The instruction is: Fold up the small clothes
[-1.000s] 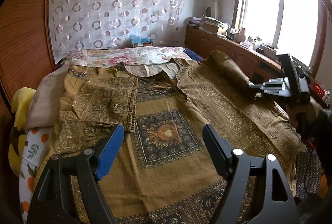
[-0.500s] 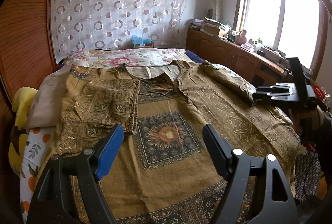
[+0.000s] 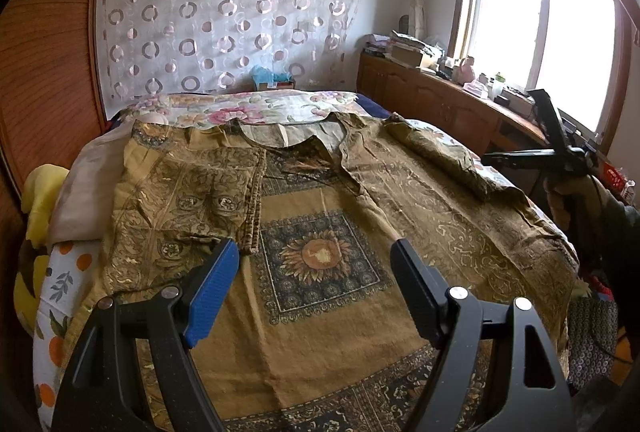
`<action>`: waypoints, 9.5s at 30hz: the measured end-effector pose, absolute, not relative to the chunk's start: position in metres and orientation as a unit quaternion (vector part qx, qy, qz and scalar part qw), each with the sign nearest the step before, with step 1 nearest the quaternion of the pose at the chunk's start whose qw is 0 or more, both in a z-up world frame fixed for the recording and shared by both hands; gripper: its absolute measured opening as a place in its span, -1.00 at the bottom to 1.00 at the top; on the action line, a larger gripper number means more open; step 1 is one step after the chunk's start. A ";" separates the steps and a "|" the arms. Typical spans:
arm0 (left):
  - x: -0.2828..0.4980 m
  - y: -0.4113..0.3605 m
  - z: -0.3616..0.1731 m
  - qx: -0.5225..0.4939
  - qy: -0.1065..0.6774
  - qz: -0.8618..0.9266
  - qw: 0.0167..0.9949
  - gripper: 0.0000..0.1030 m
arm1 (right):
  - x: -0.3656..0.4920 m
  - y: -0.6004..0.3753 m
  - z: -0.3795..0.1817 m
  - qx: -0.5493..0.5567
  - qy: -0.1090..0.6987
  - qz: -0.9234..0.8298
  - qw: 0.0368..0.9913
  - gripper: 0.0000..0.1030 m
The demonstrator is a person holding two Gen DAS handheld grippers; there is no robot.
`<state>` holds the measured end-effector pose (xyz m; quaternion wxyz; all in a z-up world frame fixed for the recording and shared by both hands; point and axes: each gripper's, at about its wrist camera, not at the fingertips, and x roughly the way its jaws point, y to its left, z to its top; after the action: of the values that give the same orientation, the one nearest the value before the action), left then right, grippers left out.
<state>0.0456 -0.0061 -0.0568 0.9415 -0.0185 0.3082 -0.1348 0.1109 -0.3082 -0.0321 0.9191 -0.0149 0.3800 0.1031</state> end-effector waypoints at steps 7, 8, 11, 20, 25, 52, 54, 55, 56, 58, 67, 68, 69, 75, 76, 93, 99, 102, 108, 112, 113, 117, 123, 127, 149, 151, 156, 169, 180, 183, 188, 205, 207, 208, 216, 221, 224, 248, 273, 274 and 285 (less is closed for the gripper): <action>0.045 -0.008 -0.061 -0.018 0.311 -0.134 0.941 0.53 | 0.154 -0.316 -0.045 0.031 0.421 0.106 0.901 -0.25; 0.045 -0.008 -0.061 -0.019 0.311 -0.134 0.941 0.53 | 0.159 -0.315 -0.046 0.034 0.422 0.107 0.900 -0.25; 0.045 -0.008 -0.064 -0.021 0.312 -0.133 0.940 0.53 | 0.168 -0.317 -0.044 0.041 0.423 0.110 0.898 -0.25; 0.046 -0.008 -0.069 -0.020 0.314 -0.134 0.940 0.53 | 0.168 -0.301 -0.033 0.013 0.392 0.144 0.908 -0.98; 0.046 -0.008 -0.070 -0.020 0.315 -0.134 0.939 0.53 | 0.151 -0.278 -0.010 -0.008 0.347 0.163 0.923 -0.99; 0.045 -0.009 -0.070 -0.021 0.311 -0.137 0.940 0.53 | 0.182 -0.269 -0.027 -0.064 0.366 0.110 0.922 -0.79; 0.045 -0.008 -0.070 -0.021 0.311 -0.135 0.940 0.53 | 0.171 -0.264 -0.015 -0.058 0.346 0.129 0.928 -0.79; 0.045 -0.007 -0.070 -0.022 0.312 -0.134 0.940 0.53 | 0.167 -0.258 -0.011 -0.066 0.341 0.129 0.929 -0.78; 0.046 -0.007 -0.070 -0.023 0.313 -0.134 0.940 0.53 | 0.164 -0.253 -0.007 -0.073 0.337 0.129 0.930 -0.78; 0.045 -0.005 -0.068 -0.022 0.313 -0.133 0.940 0.53 | 0.158 -0.243 -0.001 -0.086 0.324 0.130 0.933 -0.78; 0.045 -0.001 -0.066 -0.023 0.310 -0.130 0.941 0.53 | 0.143 -0.227 -0.014 -0.082 0.327 0.191 0.922 -0.78; 0.045 -0.001 -0.067 -0.024 0.311 -0.130 0.941 0.53 | 0.141 -0.229 -0.013 -0.077 0.333 0.210 0.916 -0.76; 0.045 0.000 -0.067 -0.024 0.311 -0.130 0.941 0.53 | 0.139 -0.226 -0.016 -0.079 0.342 0.225 0.909 -0.62; 0.044 0.001 -0.068 -0.024 0.311 -0.129 0.941 0.53 | 0.117 -0.236 0.000 -0.102 0.309 0.236 0.916 0.07; 0.044 0.001 -0.068 -0.024 0.311 -0.129 0.941 0.53 | 0.117 -0.241 0.001 -0.099 0.303 0.231 0.919 0.08; 0.054 0.012 -0.068 -0.024 0.315 -0.114 0.942 0.53 | 0.166 -0.279 -0.060 -0.101 0.393 0.153 0.901 0.08; 0.070 0.025 -0.064 -0.018 0.319 -0.104 0.942 0.53 | 0.182 -0.265 -0.078 -0.102 0.406 0.180 0.890 -0.03; 0.080 0.031 -0.062 -0.012 0.320 -0.100 0.942 0.53 | 0.195 -0.260 -0.082 -0.106 0.408 0.185 0.888 -0.10; 0.106 0.046 -0.059 -0.013 0.324 -0.086 0.942 0.53 | 0.218 -0.252 -0.087 -0.107 0.405 0.193 0.887 -0.42; 0.118 0.059 -0.060 -0.017 0.329 -0.074 0.941 0.53 | 0.215 -0.250 -0.093 -0.108 0.389 0.206 0.891 -0.98; 0.121 0.061 -0.060 -0.018 0.329 -0.072 0.941 0.53 | 0.213 -0.249 -0.094 -0.110 0.384 0.206 0.893 -0.98; 0.136 0.072 -0.062 -0.013 0.335 -0.060 0.940 0.53 | 0.210 -0.262 -0.083 -0.095 0.361 0.194 0.907 -0.99; 0.159 0.088 -0.061 -0.005 0.339 -0.039 0.940 0.53 | 0.227 -0.303 -0.051 -0.091 0.333 0.147 0.927 -0.99; 0.174 0.102 -0.062 -0.006 0.343 -0.027 0.939 0.53 | 0.239 -0.337 -0.044 -0.081 0.343 0.119 0.928 -0.99; 0.248 0.161 -0.079 -0.025 0.402 -0.011 0.915 0.22 | 0.323 -0.353 -0.080 -0.035 0.410 0.118 0.904 -0.15; 0.251 0.161 -0.079 -0.027 0.404 -0.015 0.914 0.21 | 0.323 -0.353 -0.080 -0.039 0.405 0.115 0.906 -0.15; 0.262 0.154 -0.080 -0.026 0.411 -0.035 0.911 0.06 | 0.320 -0.352 -0.081 -0.043 0.399 0.112 0.909 -0.15; 0.246 0.129 -0.054 -0.025 0.390 -0.089 0.916 -0.96 | 0.275 -0.325 -0.048 -0.077 0.349 0.146 0.922 -0.94; 0.134 0.099 -0.017 -0.034 0.313 -0.133 0.940 -0.96 | 0.151 -0.319 -0.003 -0.049 0.266 0.189 0.944 -0.94; 0.103 0.097 -0.023 -0.036 0.306 -0.130 0.942 -0.96 | 0.119 -0.325 -0.010 -0.042 0.260 0.197 0.945 -0.94; 0.062 0.104 -0.040 -0.041 0.308 -0.114 0.944 -0.96 | 0.074 -0.341 -0.025 -0.034 0.257 0.198 0.945 -0.94; -0.033 0.134 -0.044 -0.067 0.302 -0.087 0.947 -0.97 | -0.052 -0.377 -0.039 0.004 0.286 0.156 0.945 -0.95; -0.044 0.139 -0.040 -0.065 0.295 -0.081 0.950 -0.97 | -0.057 -0.374 -0.033 -0.001 0.288 0.154 0.945 -0.95; -0.049 0.141 -0.039 -0.060 0.296 -0.076 0.950 -0.97 | -0.061 -0.374 -0.031 -0.005 0.293 0.149 0.944 -0.95; -0.047 0.149 -0.047 -0.014 0.318 -0.045 0.947 -0.73 | -0.069 -0.365 -0.014 -0.035 0.308 0.108 0.944 -0.85; -0.043 0.159 -0.040 -0.026 0.296 -0.050 0.953 -0.01 | -0.067 -0.365 -0.002 -0.039 0.270 0.081 0.959 -0.23; -0.028 0.160 -0.035 -0.023 0.287 -0.040 0.957 0.14 | -0.051 -0.361 -0.001 -0.035 0.265 0.083 0.960 -0.16; 0.084 0.158 -0.101 0.003 0.421 -0.056 0.905 0.16 | 0.071 -0.352 -0.042 -0.024 0.384 0.105 0.917 0.04; 0.101 0.160 -0.112 -0.026 0.451 -0.091 0.887 -0.13 | 0.079 -0.347 -0.062 -0.036 0.387 0.127 0.913 0.04; 0.101 0.158 -0.112 -0.025 0.454 -0.097 0.885 -0.32 | 0.078 -0.346 -0.061 -0.039 0.387 0.135 0.911 -0.04; 0.033 0.137 -0.033 -0.041 0.316 -0.111 0.941 -0.90 | 0.020 -0.356 -0.016 0.016 0.296 0.184 0.937 -0.86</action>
<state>0.0328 0.1367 -0.0334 0.9415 -0.0407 0.3156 -0.1111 0.0200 -0.3558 -0.0163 0.9373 0.0161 0.2956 0.1841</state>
